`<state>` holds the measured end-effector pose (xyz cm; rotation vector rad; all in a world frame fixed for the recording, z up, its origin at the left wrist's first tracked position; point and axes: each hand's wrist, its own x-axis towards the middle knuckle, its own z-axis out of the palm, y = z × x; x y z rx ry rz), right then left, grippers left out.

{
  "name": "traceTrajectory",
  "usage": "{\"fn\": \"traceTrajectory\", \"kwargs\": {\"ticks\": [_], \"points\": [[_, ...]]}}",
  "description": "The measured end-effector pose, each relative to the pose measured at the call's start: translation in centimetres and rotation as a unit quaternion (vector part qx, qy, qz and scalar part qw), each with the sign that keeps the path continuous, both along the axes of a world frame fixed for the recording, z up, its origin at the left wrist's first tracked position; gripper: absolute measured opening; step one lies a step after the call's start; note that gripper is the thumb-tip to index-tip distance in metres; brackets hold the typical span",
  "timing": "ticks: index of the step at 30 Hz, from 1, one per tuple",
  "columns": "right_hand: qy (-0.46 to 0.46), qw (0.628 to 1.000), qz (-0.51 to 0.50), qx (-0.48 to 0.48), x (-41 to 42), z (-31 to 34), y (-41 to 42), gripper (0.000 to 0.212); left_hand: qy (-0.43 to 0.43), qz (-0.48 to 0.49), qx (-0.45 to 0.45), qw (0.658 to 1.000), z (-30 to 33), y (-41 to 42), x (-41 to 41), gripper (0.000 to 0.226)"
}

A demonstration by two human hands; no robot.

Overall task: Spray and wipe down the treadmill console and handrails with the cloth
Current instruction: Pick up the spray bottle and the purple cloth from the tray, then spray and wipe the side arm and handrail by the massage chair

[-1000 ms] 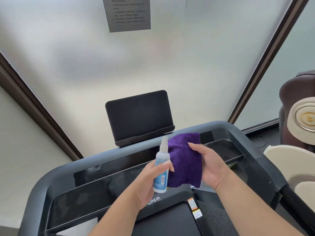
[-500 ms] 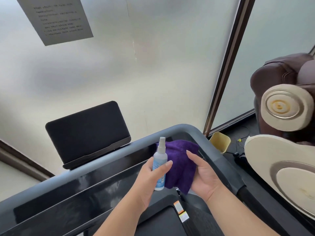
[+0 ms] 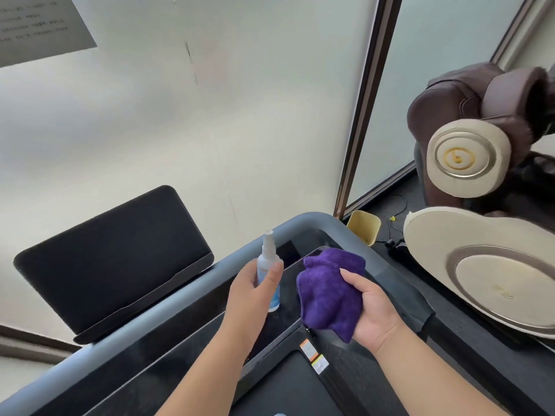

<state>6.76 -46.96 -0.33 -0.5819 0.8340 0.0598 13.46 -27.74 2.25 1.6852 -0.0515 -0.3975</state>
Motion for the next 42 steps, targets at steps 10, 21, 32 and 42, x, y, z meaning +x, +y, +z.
{"fn": "traceTrajectory", "kwargs": {"ticks": [10,21,32,42], "points": [[0.038,0.996,-0.078,-0.034,-0.8,0.4,1.8,0.032,-0.068,-0.103,0.018,0.992,-1.4,0.4,6.6,0.061],[0.076,0.987,-0.135,-0.039,-2.8,-0.3,4.0,0.043,-0.142,-0.226,0.167,0.949,-2.5,-1.5,9.0,0.060],[0.060,0.976,-0.207,-0.015,-2.7,-0.3,3.9,0.028,-0.183,-0.277,0.267,0.905,-2.1,-5.0,9.3,0.068],[0.043,0.974,-0.222,0.001,-2.8,-0.7,3.2,0.033,-0.194,-0.251,0.284,0.905,-2.7,-5.2,9.1,0.075]]}}
